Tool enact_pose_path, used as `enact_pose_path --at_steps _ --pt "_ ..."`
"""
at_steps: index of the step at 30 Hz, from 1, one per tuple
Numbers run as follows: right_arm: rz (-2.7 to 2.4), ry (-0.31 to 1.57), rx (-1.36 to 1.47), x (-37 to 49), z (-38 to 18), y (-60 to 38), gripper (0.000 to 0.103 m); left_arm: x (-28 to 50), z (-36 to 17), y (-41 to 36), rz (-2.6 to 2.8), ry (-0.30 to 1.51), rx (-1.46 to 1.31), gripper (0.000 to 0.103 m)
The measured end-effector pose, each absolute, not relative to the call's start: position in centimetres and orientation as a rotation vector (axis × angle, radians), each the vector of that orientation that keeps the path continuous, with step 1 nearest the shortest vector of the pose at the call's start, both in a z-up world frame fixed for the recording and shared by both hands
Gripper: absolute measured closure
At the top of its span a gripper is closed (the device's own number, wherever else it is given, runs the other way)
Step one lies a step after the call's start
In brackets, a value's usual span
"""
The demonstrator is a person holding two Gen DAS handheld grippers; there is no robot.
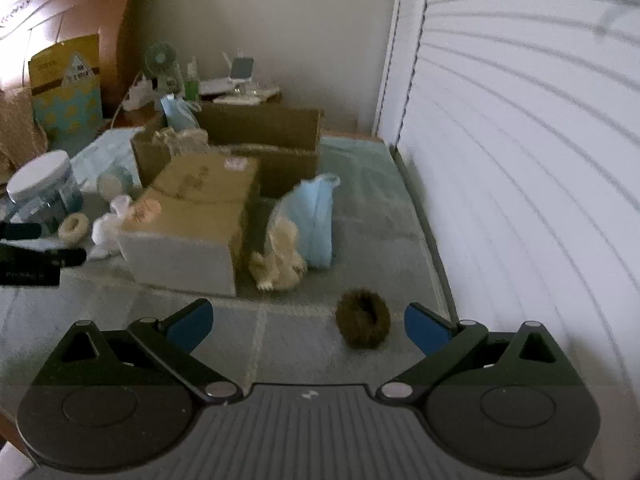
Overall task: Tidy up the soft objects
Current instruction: 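Move the right tool to the brown hair tie while the left tool reaches the cream ring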
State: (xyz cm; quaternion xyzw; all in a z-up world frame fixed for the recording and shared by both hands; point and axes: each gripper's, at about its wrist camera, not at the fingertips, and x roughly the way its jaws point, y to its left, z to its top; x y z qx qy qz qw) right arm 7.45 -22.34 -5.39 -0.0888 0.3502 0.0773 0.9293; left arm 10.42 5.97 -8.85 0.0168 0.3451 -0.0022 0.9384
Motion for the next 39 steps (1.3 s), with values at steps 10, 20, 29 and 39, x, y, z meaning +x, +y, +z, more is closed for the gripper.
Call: enact_pose_path --at_steps 10,20,29,39 --pt "0.152 0.813 -0.175 7.8 -8.9 -23.5 0.0 11.5 -9.6 6.4 0.04 0.698 -0.043 0.026" --pt "0.151 0.844 -0.138 8.1 -10.0 -23.5 0.0 11.4 -9.4 6.5 0.058 0.67 -0.067 0.061" --pt "0.133 0.804 -0.125 7.7 -10.2 -23.6 0.0 10.5 -8.9 6.9 -0.063 0.71 -0.058 0.066" --pt "0.127 0.774 -0.119 7.1 -10.4 -23.7 0.0 7.3 -8.9 5.0 -0.206 0.74 0.025 0.035"
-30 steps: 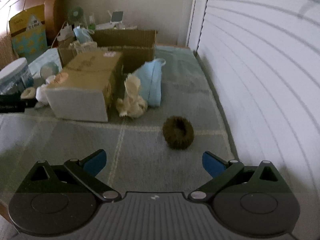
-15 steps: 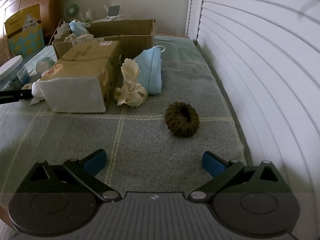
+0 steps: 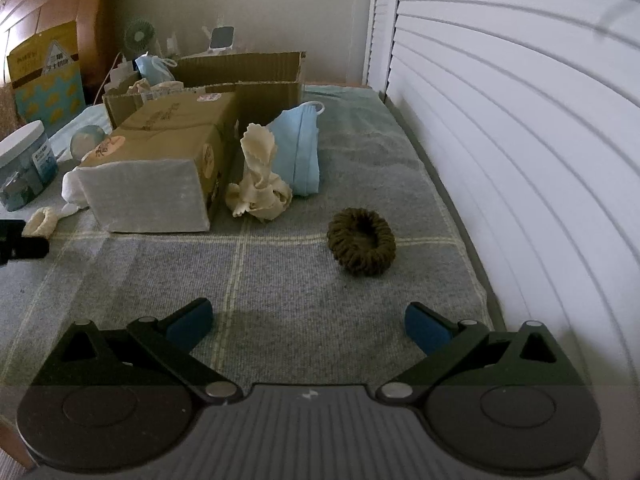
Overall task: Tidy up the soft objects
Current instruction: 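Move the right tool to the brown hair tie while the left tool reaches the cream ring, then close the right tool on the brown hair tie while the left tool grasps the cream ring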
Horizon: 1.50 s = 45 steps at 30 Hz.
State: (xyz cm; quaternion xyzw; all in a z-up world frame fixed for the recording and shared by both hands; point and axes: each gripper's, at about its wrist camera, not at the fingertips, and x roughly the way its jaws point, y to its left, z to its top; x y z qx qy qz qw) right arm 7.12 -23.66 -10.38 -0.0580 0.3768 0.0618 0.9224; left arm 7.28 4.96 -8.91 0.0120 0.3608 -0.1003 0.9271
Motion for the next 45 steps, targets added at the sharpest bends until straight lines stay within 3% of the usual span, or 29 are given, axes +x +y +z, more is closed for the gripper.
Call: enact_pose_path --at_steps 16,19,23,30,37,45 --pt "0.075 0.795 -0.126 11.8 -10.0 -24.0 0.001 8.1 -9.2 4.7 -0.181 0.738 0.027 0.021" --pt "0.077 0.785 -0.115 12.2 -10.0 -24.0 0.005 8.4 -9.2 4.7 -0.17 0.739 0.025 0.021" --pt "0.077 0.768 -0.11 12.1 -9.8 -24.3 0.022 8.6 -9.2 4.5 -0.168 0.738 0.023 0.022" --pt "0.056 0.765 -0.126 12.2 -9.3 -24.4 0.05 8.6 -8.8 4.3 -0.187 0.737 0.032 0.043" --pt "0.049 0.766 -0.126 11.8 -8.9 -24.5 0.057 8.9 -8.5 5.0 -0.203 0.749 0.041 0.065" --pt "0.048 0.755 -0.138 10.9 -7.8 -24.5 0.057 8.8 -7.4 5.7 -0.255 0.769 0.069 0.068"
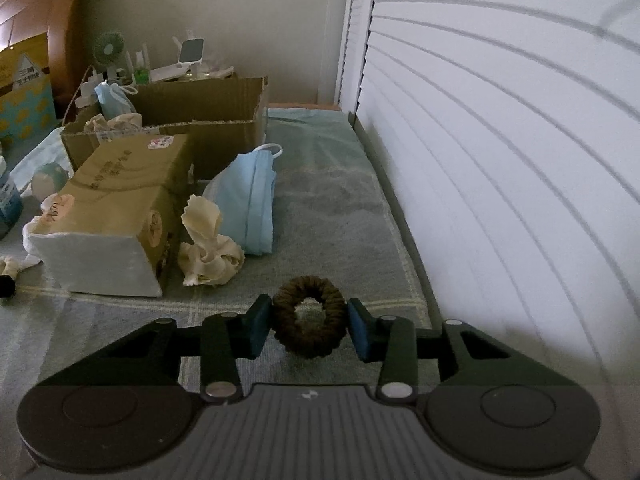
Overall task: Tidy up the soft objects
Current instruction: 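Close the right tool on the brown hair tie while the left tool grasps the cream ring, then carry the brown hair tie with the right tool and drop it into the cardboard box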
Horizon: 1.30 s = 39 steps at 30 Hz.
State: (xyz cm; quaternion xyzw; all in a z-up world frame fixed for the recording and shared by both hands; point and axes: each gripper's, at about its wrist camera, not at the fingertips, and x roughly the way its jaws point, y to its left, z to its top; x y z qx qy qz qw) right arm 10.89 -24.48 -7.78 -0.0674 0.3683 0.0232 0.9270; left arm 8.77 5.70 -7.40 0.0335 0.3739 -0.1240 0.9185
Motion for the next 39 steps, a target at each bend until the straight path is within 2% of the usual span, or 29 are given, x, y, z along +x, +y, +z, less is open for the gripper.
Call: enact_pose_path --at_steps 22,39 --pt "0.237 0.628 -0.28 10.5 -0.1 -18.8 0.057 5.7 -2.3 6.6 -0.37 0.687 0.088 0.068" --pt "0.395 0.574 -0.39 20.2 1.8 -12.4 0.057 4.9 -1.5 7.7 -0.31 0.678 0.061 0.068"
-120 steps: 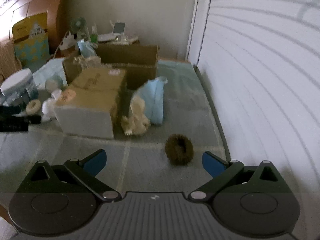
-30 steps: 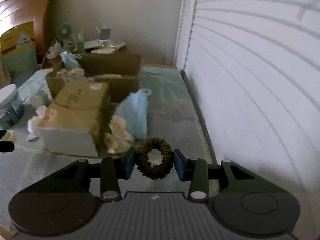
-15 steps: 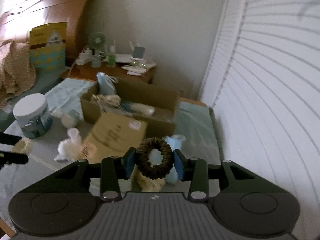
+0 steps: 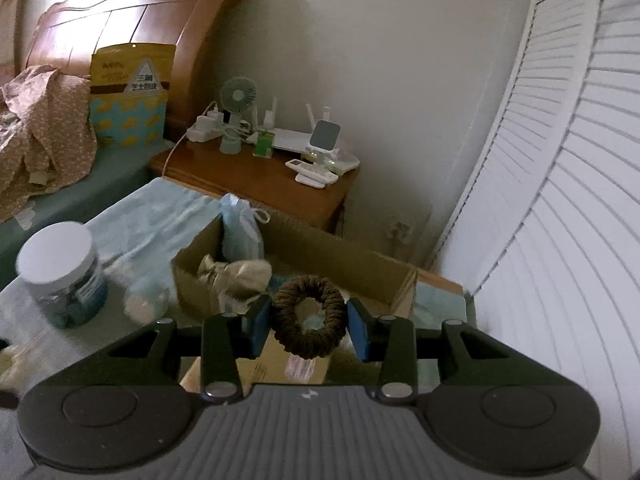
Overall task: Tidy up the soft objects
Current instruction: 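Carry the brown hair tie with the right tool and drop it into the cardboard box, then carry the cream ring with the left tool and release it into the cardboard box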
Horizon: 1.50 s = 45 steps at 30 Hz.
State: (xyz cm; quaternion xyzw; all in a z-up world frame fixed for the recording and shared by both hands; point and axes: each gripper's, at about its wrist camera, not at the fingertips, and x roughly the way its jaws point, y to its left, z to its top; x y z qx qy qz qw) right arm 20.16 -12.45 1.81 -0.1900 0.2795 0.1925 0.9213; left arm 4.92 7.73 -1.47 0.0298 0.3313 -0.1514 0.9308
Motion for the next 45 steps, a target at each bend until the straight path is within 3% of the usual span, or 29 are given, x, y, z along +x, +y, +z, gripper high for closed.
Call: enact_pose_path --at_steps 7,11,16,30,45 --pt "0.39 0.594 -0.377 25.3 0.9 -11.7 0.054 5.8 -1.4 7.9 -0.277 0.681 0.055 0.068" --pt "0.371 0.615 -0.365 27.0 0.1 -12.1 0.02 6.3 -1.3 7.7 -0.271 0.685 0.059 0.068" --pt "0.385 0.609 -0.297 25.8 0.1 -13.6 0.0 7.0 -1.3 7.6 -0.276 0.695 0.053 0.068" --pt "0.335 0.665 -0.204 17.8 0.2 -15.8 0.0 11.5 1.5 5.8 -0.33 0.67 0.1 0.068" --pt "0.231 0.672 -0.163 13.6 -0.9 -17.9 0.0 24.9 4.0 -1.0 -0.408 0.672 0.146 0.067"
